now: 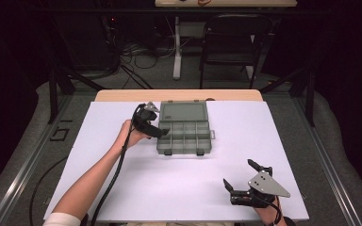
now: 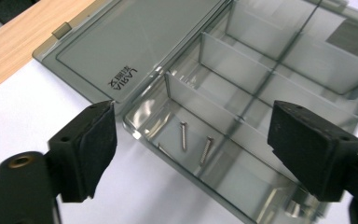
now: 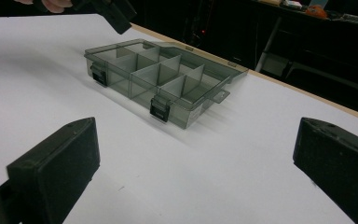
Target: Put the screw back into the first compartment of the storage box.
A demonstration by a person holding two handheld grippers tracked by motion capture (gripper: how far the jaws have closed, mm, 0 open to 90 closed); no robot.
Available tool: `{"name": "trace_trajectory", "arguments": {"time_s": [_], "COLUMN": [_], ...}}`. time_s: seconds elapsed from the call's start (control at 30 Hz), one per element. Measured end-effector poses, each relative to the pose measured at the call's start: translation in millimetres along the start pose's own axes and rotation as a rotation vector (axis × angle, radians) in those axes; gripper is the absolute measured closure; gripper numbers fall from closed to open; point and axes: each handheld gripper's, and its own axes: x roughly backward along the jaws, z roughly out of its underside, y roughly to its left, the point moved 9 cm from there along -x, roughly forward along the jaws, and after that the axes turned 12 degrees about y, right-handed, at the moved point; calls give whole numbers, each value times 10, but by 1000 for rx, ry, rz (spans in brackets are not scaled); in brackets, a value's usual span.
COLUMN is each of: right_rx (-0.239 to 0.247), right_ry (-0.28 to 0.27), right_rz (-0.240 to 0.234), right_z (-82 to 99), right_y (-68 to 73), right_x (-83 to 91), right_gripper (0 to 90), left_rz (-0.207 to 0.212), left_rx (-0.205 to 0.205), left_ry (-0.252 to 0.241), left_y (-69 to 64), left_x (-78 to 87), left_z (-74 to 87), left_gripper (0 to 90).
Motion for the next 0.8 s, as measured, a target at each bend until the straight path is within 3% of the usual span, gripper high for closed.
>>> {"name": "trace_trajectory", "arguments": {"time_s": [0.33,0.5,0.67,0.8], "right_rx": [-12,-12,-11,-12], "right_ry": [-13,-13,-3,-5], "right_rz": [7,6,6,7], "right_z": [-12,-12,-5,-6], "right_y": [-12,-12,-13,-13], "right_x": [-12,-14,-10,-13], "right_gripper": [0,0,0,0], "left_rz": [-43,-76,-136,-154], "left_rx": [31,39,63,85], "left_ry": [-106,-167,-243,-288], "left_y": [-73,-130,-186,-260], "left_x": [358,541,692,775], "left_z": [243,420,616,780], "left_gripper": [5,0,0,0]}}
